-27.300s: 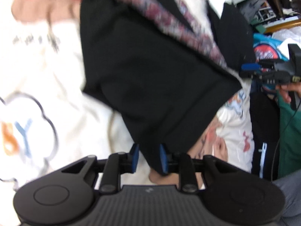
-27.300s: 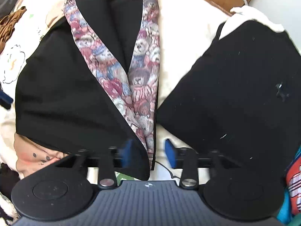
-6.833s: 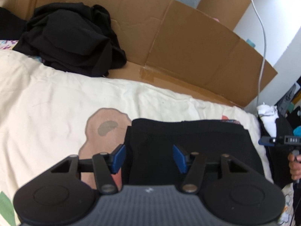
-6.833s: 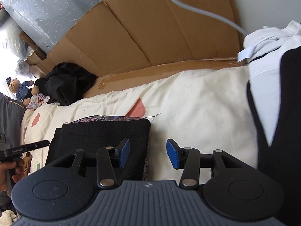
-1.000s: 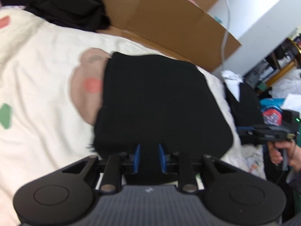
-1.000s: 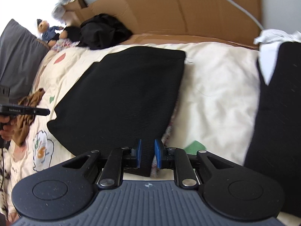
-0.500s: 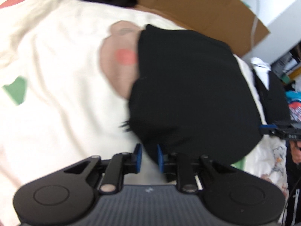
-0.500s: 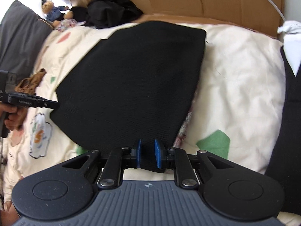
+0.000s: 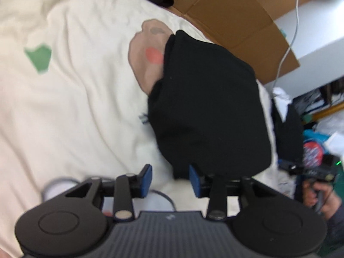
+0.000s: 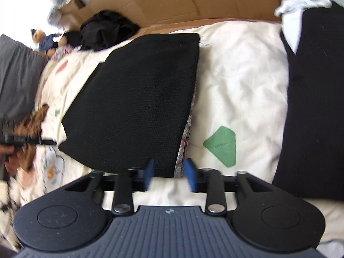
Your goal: Fold clothes
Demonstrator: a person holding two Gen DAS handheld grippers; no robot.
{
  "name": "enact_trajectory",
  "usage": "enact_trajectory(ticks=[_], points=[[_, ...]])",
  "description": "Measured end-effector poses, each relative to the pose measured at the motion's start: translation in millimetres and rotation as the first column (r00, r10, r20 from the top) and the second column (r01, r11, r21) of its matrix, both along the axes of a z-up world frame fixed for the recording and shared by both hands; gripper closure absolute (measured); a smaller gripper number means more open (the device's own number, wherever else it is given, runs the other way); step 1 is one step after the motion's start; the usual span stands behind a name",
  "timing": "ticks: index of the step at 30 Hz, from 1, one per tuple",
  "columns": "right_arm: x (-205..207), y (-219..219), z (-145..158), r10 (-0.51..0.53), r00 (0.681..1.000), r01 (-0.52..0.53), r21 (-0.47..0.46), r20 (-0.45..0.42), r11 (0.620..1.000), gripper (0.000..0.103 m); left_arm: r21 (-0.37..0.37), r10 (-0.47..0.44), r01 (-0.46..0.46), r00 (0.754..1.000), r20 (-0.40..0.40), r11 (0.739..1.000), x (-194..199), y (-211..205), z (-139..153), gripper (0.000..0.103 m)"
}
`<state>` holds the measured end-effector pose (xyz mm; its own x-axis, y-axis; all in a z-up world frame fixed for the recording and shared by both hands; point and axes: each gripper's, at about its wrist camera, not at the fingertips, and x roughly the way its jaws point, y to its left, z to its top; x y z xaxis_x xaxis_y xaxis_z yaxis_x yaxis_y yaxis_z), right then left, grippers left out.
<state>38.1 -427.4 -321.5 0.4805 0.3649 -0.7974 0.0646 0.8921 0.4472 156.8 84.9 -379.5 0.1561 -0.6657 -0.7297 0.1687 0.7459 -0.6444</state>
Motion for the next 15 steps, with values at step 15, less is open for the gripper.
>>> enact_trajectory(ticks=[15], points=[[-14, -17, -66, -0.243, 0.953, 0.296, 0.392, -0.180, 0.871, 0.047, -0.241, 0.261, -0.324, 0.929, -0.261, 0.915, -31, -2, -63, 0.059]])
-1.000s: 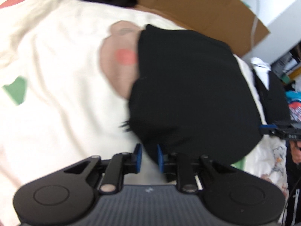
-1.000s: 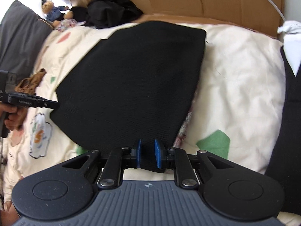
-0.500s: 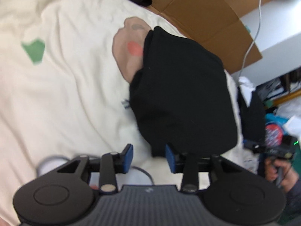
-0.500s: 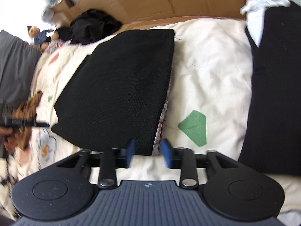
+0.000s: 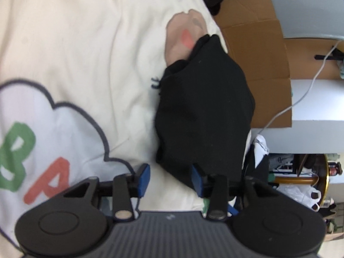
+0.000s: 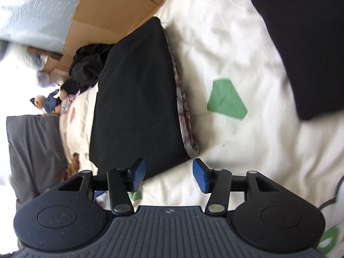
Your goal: Fold clothes
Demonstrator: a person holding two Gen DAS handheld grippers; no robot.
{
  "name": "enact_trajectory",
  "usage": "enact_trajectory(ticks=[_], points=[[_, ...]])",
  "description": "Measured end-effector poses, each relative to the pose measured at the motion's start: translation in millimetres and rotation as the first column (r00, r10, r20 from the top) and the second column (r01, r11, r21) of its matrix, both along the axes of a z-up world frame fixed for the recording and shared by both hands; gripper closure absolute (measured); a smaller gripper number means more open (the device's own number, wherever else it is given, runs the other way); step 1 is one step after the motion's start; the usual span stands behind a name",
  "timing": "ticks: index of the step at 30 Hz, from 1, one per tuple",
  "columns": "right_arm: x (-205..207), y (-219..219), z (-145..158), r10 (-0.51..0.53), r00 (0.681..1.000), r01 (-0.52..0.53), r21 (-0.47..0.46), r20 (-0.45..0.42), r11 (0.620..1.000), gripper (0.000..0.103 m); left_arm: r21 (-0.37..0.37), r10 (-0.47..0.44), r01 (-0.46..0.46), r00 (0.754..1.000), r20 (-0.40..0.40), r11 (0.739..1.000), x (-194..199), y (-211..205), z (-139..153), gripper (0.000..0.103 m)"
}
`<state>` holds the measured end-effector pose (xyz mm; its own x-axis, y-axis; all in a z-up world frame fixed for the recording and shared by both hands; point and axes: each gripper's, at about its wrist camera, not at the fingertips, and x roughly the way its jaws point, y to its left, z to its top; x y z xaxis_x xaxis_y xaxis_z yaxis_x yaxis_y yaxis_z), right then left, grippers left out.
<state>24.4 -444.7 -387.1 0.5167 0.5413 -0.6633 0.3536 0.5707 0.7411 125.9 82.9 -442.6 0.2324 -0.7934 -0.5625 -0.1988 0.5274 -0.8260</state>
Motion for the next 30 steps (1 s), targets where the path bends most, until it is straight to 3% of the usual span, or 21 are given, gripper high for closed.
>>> enact_trajectory(ticks=[7, 15, 30], points=[[0, 1, -19, -0.102, 0.995, 0.100, 0.132, 0.007, 0.986, 0.047, -0.070, 0.054, -0.054, 0.998, -0.014, 0.996, -4, 0, -11, 0.057], [10, 12, -24, -0.113, 0.993, 0.109, 0.126, 0.020, 0.986, 0.047, -0.120, 0.075, -0.072, 0.997, 0.016, 0.990, 2, 9, -15, 0.060], [9, 17, -24, -0.213, 0.977, 0.210, 0.095, 0.019, 0.973, 0.047, -0.091, 0.007, 0.000, 0.997, 0.078, 0.996, 26, 15, -10, 0.064]])
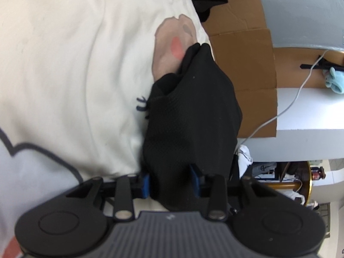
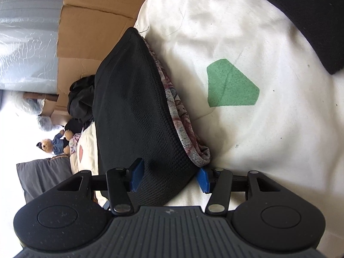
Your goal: Fold clothes
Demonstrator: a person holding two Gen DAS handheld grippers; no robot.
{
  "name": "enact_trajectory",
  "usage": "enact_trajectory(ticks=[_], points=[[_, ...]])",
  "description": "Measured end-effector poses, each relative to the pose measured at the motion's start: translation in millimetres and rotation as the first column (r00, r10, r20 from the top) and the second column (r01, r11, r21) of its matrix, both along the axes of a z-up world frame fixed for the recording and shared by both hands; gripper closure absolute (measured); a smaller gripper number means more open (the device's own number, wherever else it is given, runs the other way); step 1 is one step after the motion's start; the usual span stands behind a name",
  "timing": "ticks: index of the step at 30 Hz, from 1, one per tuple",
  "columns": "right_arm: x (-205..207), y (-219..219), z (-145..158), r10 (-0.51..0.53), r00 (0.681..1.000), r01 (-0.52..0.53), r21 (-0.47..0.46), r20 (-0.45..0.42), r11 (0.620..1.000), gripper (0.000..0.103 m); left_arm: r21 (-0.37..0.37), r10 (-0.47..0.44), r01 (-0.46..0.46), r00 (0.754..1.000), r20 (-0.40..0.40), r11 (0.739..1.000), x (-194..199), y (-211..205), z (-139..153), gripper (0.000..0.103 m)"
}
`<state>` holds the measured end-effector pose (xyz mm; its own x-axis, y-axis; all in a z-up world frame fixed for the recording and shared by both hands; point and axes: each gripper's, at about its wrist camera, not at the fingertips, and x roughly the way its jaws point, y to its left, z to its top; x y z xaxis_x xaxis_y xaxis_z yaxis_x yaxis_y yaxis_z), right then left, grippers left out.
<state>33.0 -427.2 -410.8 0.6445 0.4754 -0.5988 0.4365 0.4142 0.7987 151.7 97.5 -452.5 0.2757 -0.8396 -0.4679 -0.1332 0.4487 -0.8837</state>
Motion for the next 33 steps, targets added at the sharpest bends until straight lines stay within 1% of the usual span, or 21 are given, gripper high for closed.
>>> enact_trajectory(ticks=[5, 8, 13, 16, 17, 18, 21, 24, 27, 33], points=[[-13, -2, -3, -0.029, 1.000, 0.029, 0.016, 0.004, 0.999, 0.048, -0.002, -0.029, 0.029, 0.999, 0.020, 1.000, 2, 0, -3, 0.064], [-8, -2, -5, -0.028, 1.000, 0.028, 0.015, 0.001, 0.999, 0.048, -0.002, -0.041, 0.041, 0.999, 0.026, 0.999, 8, -5, -3, 0.063], [3, 0, -2, -0.011, 1.000, 0.011, -0.023, 0.001, 1.000, 0.048, 0.005, -0.072, 0.072, 0.997, 0.038, 0.997, 17, -13, 0, 0.064], [3, 1, 0, -0.001, 1.000, 0.001, -0.042, -0.001, 0.999, 0.049, 0.000, -0.074, 0.074, 0.997, 0.028, 0.997, 22, -18, -1, 0.072], [3, 1, 2, 0.010, 1.000, -0.010, -0.059, -0.006, 0.998, 0.054, 0.011, -0.079, 0.079, 0.997, 0.021, 0.997, 21, -18, -1, 0.081], [3, 2, 4, 0.021, 1.000, -0.022, -0.076, -0.013, 0.997, 0.062, 0.027, -0.091, 0.091, 0.996, 0.018, 0.996, 21, -18, -1, 0.087], [3, 0, 7, 0.043, 0.999, -0.044, -0.099, -0.017, 0.994, 0.075, 0.052, -0.112, 0.110, 0.993, 0.031, 0.993, 20, -20, 2, 0.093], [2, -1, 9, 0.061, 0.998, -0.062, -0.117, -0.017, 0.991, 0.081, 0.083, -0.116, 0.113, 0.993, 0.021, 0.990, 19, -22, 8, 0.094], [0, 1, 17, 0.088, 0.996, -0.088, -0.150, -0.008, 0.985, 0.084, 0.119, -0.126, 0.124, 0.992, 0.009, 0.985, 18, -24, 15, 0.095], [-3, -2, 23, 0.111, 0.994, -0.111, -0.166, -0.010, 0.980, 0.088, 0.118, -0.113, 0.112, 0.994, 0.000, 0.987, 10, -25, 23, 0.096]])
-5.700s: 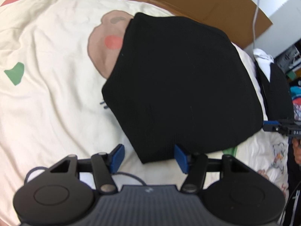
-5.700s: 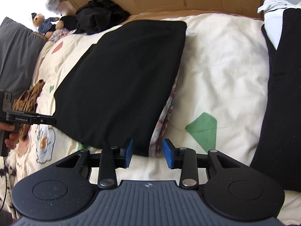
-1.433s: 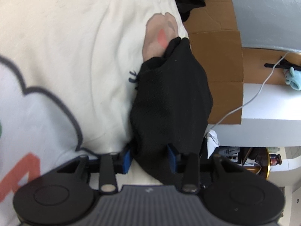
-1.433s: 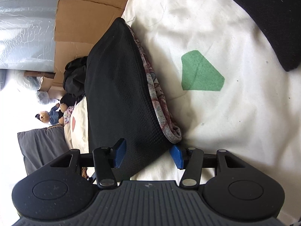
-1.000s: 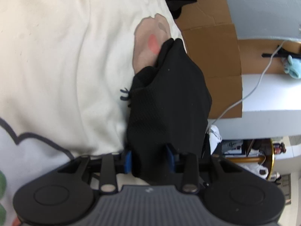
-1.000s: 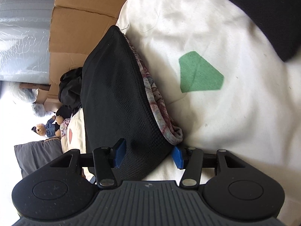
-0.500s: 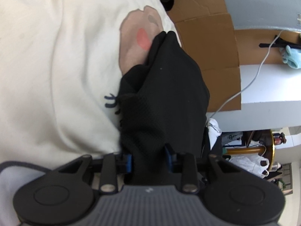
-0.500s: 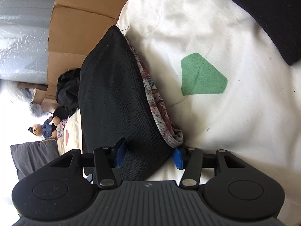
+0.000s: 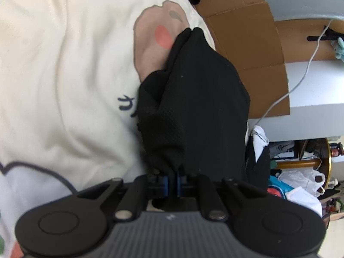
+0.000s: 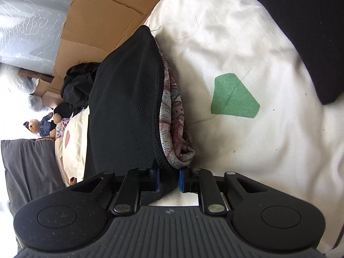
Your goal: Fold clothes
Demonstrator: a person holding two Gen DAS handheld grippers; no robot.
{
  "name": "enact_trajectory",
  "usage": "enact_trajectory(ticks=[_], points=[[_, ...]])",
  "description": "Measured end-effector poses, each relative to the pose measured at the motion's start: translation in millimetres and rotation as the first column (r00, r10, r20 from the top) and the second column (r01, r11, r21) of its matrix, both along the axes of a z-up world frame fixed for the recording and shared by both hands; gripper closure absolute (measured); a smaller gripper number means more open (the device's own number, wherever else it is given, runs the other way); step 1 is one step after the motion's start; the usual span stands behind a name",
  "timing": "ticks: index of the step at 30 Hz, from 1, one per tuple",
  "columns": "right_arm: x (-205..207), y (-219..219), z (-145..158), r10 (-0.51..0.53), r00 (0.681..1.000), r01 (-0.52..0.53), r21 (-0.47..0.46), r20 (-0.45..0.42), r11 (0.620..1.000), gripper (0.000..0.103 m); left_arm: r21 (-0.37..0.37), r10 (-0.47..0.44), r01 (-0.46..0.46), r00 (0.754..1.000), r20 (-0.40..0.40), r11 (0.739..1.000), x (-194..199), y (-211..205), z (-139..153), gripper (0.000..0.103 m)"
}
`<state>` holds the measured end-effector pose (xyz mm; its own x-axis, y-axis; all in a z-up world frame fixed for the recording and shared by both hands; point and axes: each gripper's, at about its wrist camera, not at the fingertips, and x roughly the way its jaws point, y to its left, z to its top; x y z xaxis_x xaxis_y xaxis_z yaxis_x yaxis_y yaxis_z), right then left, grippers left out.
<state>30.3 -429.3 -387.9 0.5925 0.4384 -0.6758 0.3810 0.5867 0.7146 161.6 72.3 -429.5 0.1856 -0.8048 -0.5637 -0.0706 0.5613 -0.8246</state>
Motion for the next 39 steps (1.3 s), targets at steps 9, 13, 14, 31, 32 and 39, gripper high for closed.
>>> enact_trajectory(ticks=[9, 13, 14, 31, 32, 39], points=[[-3, 1, 19, 0.050, 0.998, -0.052, -0.059, -0.030, 0.997, 0.091, -0.011, 0.056, -0.056, 0.996, -0.073, 0.998, -36, 2, 4, 0.096], [-9, -5, 24, 0.068, 0.996, -0.072, -0.074, -0.053, 0.995, 0.091, 0.000, 0.065, -0.066, 0.992, -0.105, 0.998, -56, 0, 5, 0.096], [-10, -5, 25, 0.075, 0.996, -0.079, -0.076, -0.057, 0.994, 0.091, 0.004, 0.077, -0.077, 0.990, -0.117, 0.997, -60, 0, 5, 0.096], [-11, -31, 41, 0.113, 0.987, -0.129, -0.137, -0.114, 0.982, 0.091, 0.021, 0.136, -0.134, 0.971, -0.196, 0.991, -110, -21, 1, 0.097], [-10, -33, 41, 0.114, 0.987, -0.130, -0.139, -0.116, 0.982, 0.091, 0.022, 0.136, -0.135, 0.971, -0.198, 0.991, -110, -24, -1, 0.096], [1, -42, 39, 0.127, 0.983, -0.146, -0.153, -0.129, 0.977, 0.091, 0.019, 0.133, -0.132, 0.969, -0.208, 0.991, -116, -29, -5, 0.094]])
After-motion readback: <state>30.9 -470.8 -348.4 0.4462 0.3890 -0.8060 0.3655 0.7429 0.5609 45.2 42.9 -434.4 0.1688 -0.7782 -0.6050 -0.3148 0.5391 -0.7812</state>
